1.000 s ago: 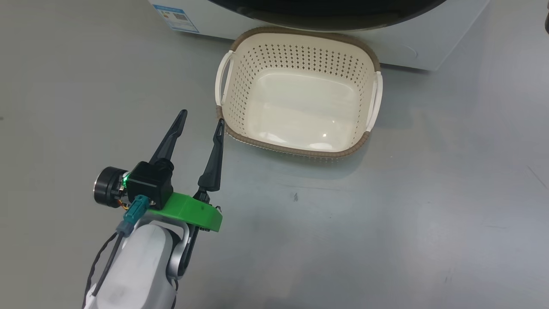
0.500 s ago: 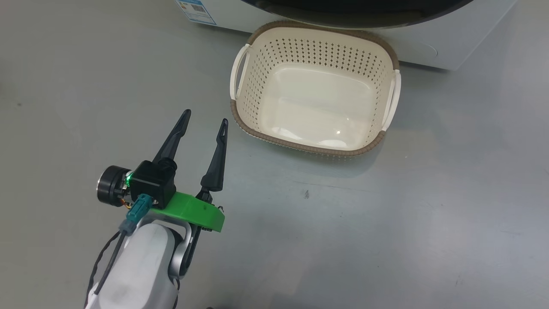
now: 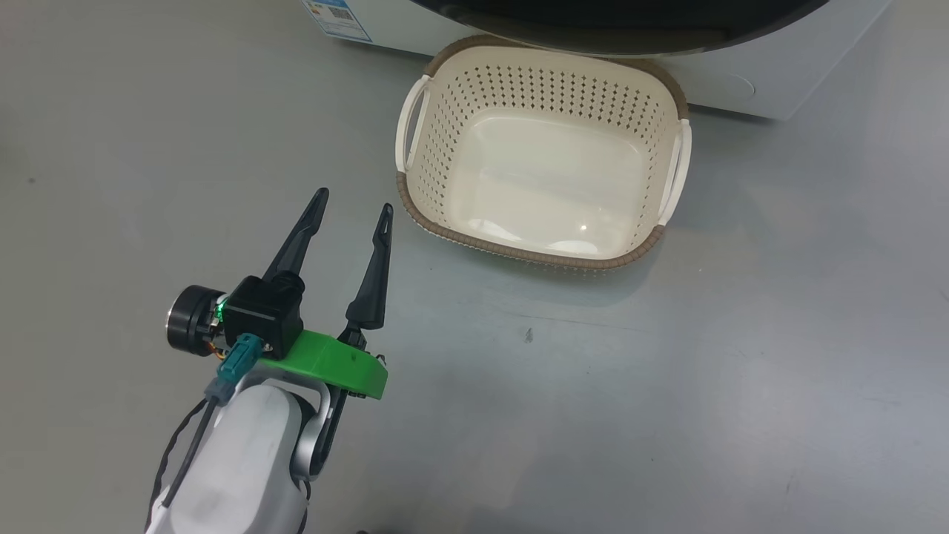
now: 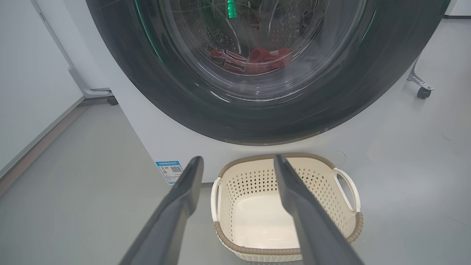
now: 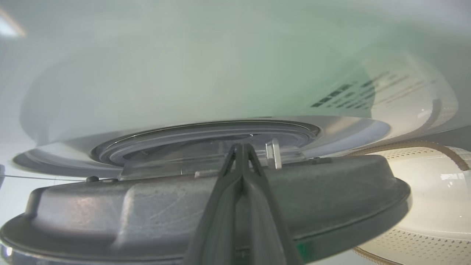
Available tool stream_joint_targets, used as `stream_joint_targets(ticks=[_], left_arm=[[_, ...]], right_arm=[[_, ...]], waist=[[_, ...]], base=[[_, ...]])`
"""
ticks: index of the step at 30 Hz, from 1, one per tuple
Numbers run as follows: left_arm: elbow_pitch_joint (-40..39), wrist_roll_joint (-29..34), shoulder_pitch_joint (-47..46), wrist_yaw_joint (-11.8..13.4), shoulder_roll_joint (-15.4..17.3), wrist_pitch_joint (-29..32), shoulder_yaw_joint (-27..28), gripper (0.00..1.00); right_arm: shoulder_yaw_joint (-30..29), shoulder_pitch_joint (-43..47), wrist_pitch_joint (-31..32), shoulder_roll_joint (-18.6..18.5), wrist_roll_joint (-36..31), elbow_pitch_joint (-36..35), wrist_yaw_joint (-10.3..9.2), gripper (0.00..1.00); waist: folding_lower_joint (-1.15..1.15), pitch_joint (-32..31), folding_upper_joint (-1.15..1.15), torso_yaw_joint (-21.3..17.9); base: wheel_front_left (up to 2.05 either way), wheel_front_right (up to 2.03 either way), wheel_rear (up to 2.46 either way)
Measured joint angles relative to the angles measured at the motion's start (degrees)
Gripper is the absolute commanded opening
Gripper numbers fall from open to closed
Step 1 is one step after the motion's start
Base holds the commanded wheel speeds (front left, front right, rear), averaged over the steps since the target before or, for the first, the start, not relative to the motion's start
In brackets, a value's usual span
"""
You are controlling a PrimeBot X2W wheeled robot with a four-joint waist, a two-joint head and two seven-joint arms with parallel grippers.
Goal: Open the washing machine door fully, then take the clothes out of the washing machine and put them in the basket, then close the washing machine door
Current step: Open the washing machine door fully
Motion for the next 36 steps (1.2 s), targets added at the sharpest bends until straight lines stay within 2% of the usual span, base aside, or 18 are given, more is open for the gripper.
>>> stream_joint_targets(ticks=[8, 26, 36], left_arm=[[0.1, -0.1, 0.0, 0.0, 0.0, 0.0, 0.0, 1.00], [1.1, -0.1, 0.0, 0.0, -0.1, 0.0, 0.8, 1.00], [1.2, 0.0, 0.1, 0.0, -0.1, 0.0, 1.2, 1.00]], right_arm=[[0.7, 0.1, 3.0, 0.3, 1.2, 1.0, 0.26, 0.00], [4.1, 4.9, 9.9, 4.2, 3.4, 1.7, 5.12, 0.00], [4.7, 6.7, 11.6, 5.4, 4.0, 0.8, 6.21, 0.00]], waist=[[0.00, -0.4, 0.00, -0.5], [0.00, -3.5, 0.00, -2.8], [0.00, -4.6, 0.00, -3.8]], base=[[0.00, 0.00, 0.00], [0.00, 0.00, 0.00], [0.00, 0.00, 0.00]])
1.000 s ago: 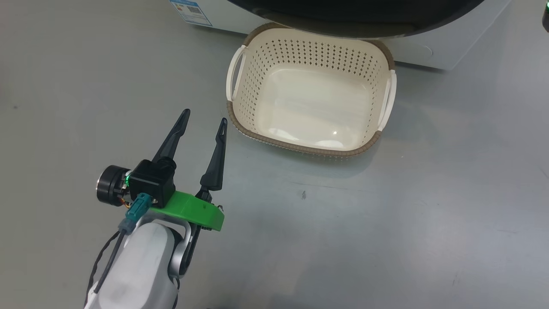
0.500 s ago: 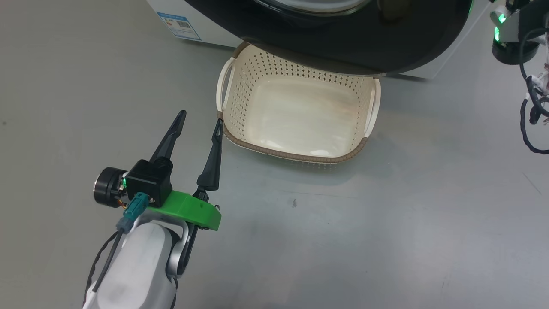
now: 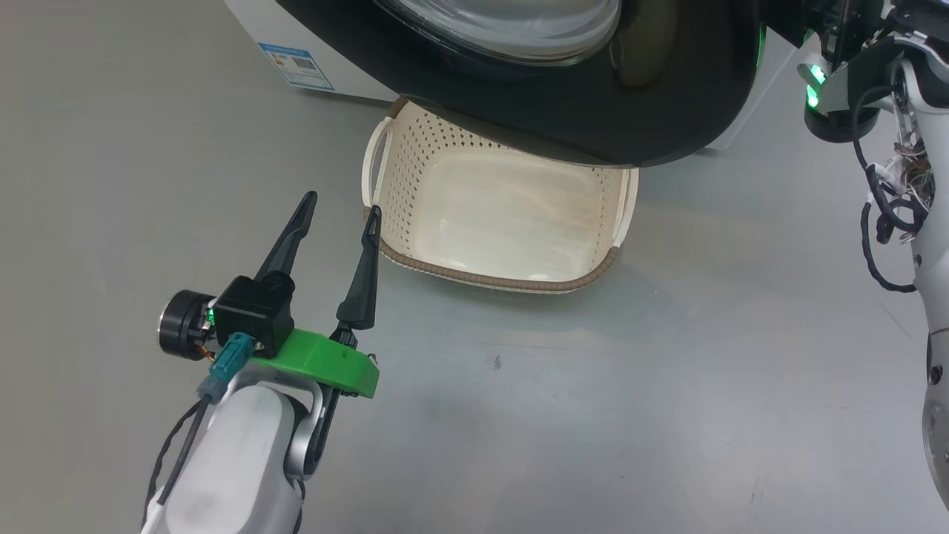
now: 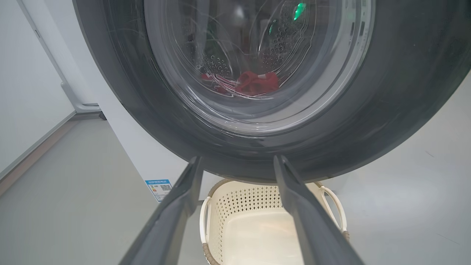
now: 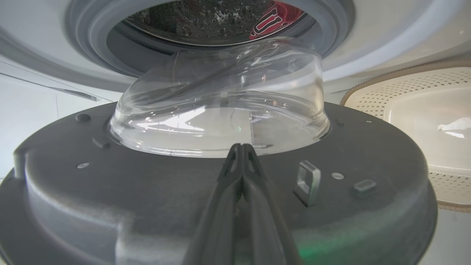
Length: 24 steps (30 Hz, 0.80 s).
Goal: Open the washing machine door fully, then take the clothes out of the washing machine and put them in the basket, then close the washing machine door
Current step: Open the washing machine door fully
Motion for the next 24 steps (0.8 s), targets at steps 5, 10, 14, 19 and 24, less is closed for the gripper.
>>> stream_joint_targets(ticks=[5, 10, 14, 19, 24], left_arm=[[0.1, 0.1, 0.0, 0.0, 0.0, 0.0, 0.1, 1.00], [0.2, 0.3, 0.0, 0.0, 0.0, 0.0, 0.2, 1.00], [0.3, 0.3, 0.0, 0.0, 0.0, 0.0, 0.2, 1.00], [0.5, 0.3, 0.0, -0.1, 0.0, 0.0, 0.2, 1.00], [1.1, 0.5, 0.1, -0.3, 0.0, 0.0, 0.2, 1.00]], right_arm=[[0.2, 1.2, 0.0, 0.1, 0.0, 0.0, 0.22, 0.00], [-0.1, 2.1, -0.1, 0.6, 0.1, 0.1, 0.49, 0.00], [-0.9, 2.4, -1.0, 0.8, 0.1, 0.2, 0.56, 0.00], [-2.8, 3.2, -3.2, 1.1, 0.8, 0.3, 1.72, 0.00], [-6.1, 4.4, -5.2, 1.8, 3.6, 0.1, 3.92, 0.00]], waist=[[0.00, -0.3, 0.00, -0.4], [0.00, -0.6, 0.00, -0.7], [0.00, -0.8, 0.00, -1.0], [0.00, -1.0, 0.00, -1.2], [0.00, -1.6, 0.00, -1.5]], base=[[0.00, 0.00, 0.00], [0.00, 0.00, 0.00], [0.00, 0.00, 0.00], [0.00, 0.00, 0.00], [0.00, 0.00, 0.00]])
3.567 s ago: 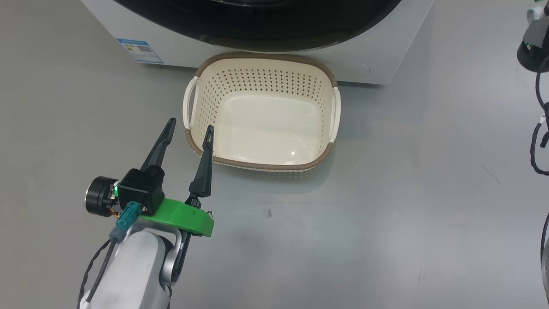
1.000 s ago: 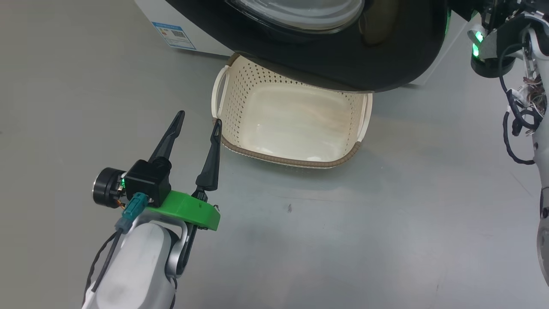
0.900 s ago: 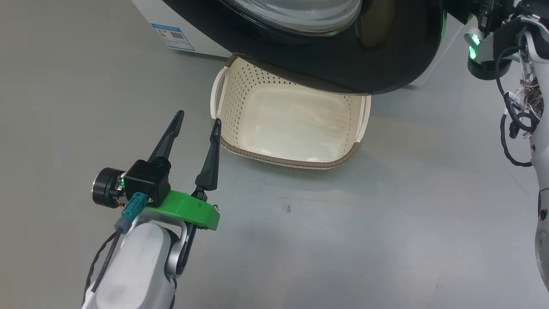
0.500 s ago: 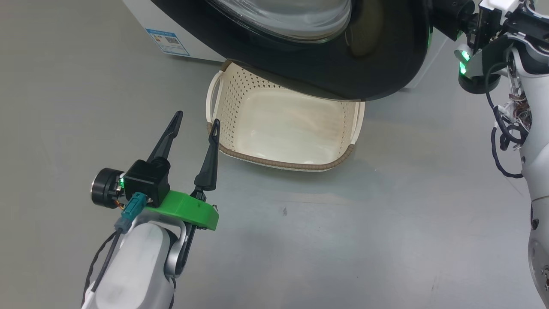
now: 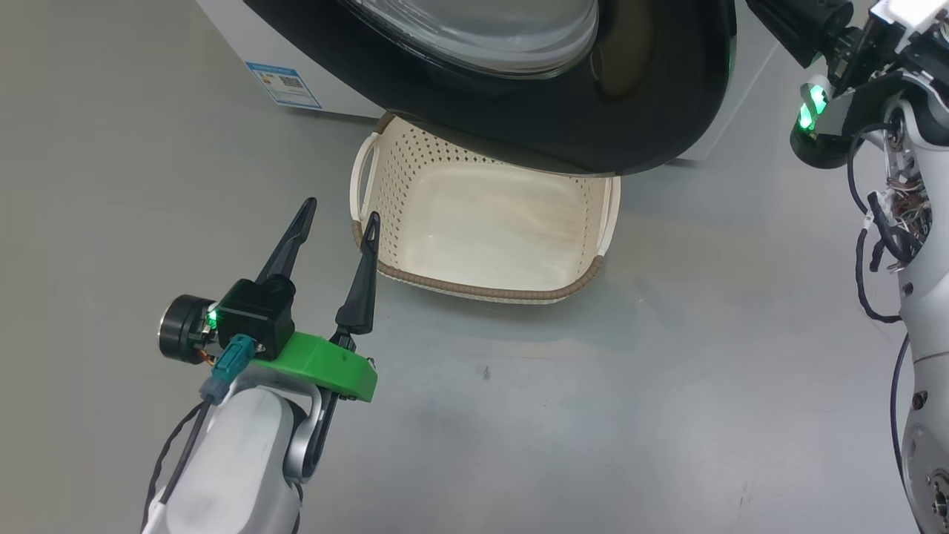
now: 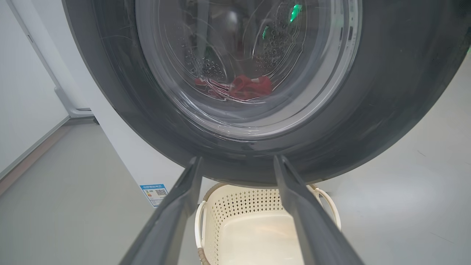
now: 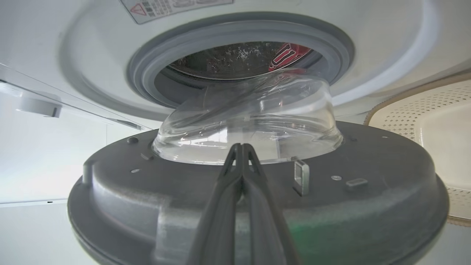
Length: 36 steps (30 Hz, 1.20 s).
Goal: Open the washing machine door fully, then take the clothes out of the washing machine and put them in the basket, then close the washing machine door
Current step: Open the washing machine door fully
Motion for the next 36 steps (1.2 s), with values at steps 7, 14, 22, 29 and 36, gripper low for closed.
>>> stream_joint_targets(ticks=[7, 14, 22, 29, 36], left_arm=[[0.8, 0.6, 0.8, 0.0, 0.0, 0.0, 0.6, 1.00], [1.8, 1.5, 2.4, 0.0, 0.0, 0.0, 1.4, 1.00], [2.7, 1.6, 5.1, 0.0, 0.2, 0.0, 2.3, 1.00], [3.3, 1.9, 6.9, -0.2, 0.8, 0.0, 2.8, 1.00], [3.3, 2.0, 7.6, -0.2, 1.2, 0.0, 3.5, 1.00]], right_arm=[[-3.3, 3.7, -2.6, 0.6, 2.4, -1.9, 2.50, 0.45], [-5.4, 10.1, -5.6, 1.6, 2.8, -3.5, 3.14, 1.00], [-6.5, 17.8, -9.1, 3.0, 2.4, -5.1, 3.60, 1.00], [-6.7, 24.0, -17.1, 1.9, -4.8, -9.0, 3.61, 1.00], [-3.2, 28.9, -24.7, -0.1, -15.4, -12.7, 3.61, 1.00]], waist=[[0.00, -2.0, 0.00, -0.7], [0.00, -4.5, 0.00, -1.8], [0.00, -7.7, 0.00, -3.6], [0.00, -10.2, 0.00, -5.3], [0.00, -11.6, 0.00, -6.9]], base=[[0.00, 0.00, 0.00], [0.00, 0.00, 0.00], [0.00, 0.00, 0.00], [0.00, 0.00, 0.00], [0.00, 0.00, 0.00]])
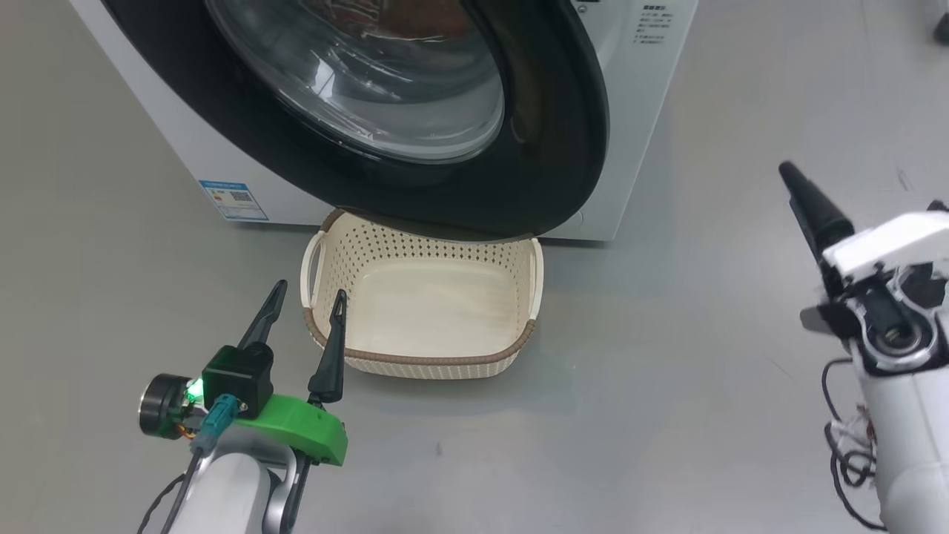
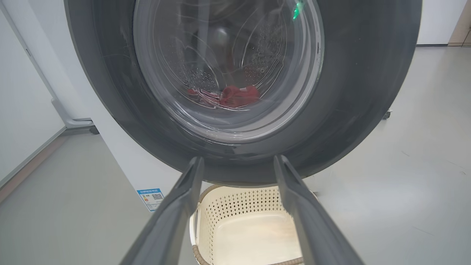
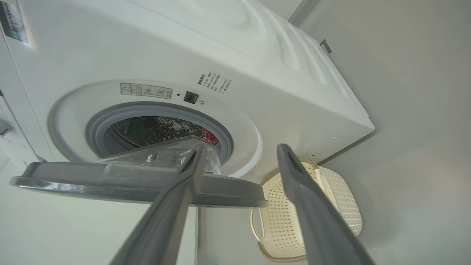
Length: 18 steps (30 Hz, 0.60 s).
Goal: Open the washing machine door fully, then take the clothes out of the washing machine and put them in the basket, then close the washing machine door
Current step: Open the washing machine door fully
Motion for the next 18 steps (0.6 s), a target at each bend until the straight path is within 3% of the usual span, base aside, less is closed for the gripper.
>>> stream_joint_targets(ticks=[18], left_arm=[[0.6, 0.5, 2.1, -0.5, 0.5, 0.0, 0.6, 1.00]], right_arm=[[11.5, 10.4, -23.2, -7.9, -31.6, -4.7, 0.01, 1.00]], waist=[[0.00, -2.6, 0.00, -3.0]], base=[[0.00, 0.00, 0.00]])
